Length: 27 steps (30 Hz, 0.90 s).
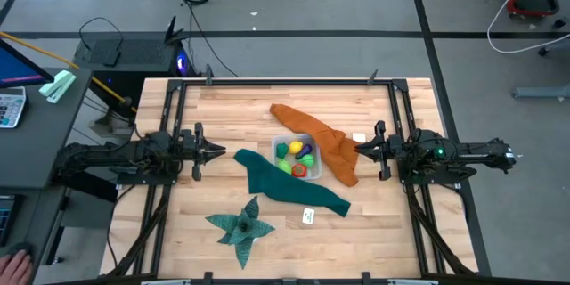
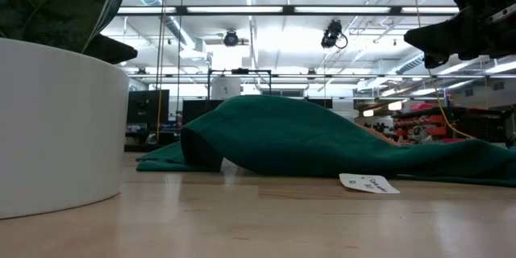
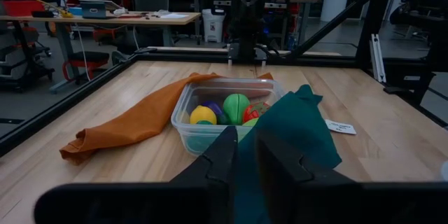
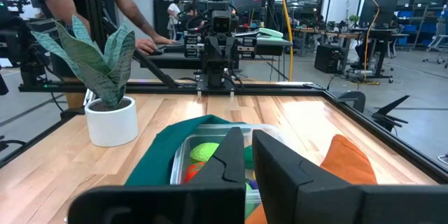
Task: Pick and placing Produce into tupperware
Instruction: Return to Home Position
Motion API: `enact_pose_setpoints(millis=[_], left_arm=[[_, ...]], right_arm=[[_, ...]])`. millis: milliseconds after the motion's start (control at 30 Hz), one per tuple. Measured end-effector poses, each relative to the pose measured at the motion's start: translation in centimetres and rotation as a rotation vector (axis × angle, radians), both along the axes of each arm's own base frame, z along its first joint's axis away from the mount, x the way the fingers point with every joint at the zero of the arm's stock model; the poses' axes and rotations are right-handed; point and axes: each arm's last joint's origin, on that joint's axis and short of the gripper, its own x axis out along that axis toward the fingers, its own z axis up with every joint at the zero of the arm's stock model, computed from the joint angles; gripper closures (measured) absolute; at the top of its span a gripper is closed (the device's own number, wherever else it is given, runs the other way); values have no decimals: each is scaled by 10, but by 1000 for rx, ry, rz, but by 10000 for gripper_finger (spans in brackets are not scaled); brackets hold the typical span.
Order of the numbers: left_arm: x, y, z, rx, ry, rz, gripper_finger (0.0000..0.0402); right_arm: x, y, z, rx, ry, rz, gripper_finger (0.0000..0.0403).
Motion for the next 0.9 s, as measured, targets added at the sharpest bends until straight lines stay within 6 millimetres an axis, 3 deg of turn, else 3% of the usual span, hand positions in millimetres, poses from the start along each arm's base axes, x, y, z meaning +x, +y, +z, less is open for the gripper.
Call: enact_pose_setpoints(millis=[900], left_arm=[[0,0,0,0,0,0,351]], right_arm=[[0,0,0,0,0,-1,403]])
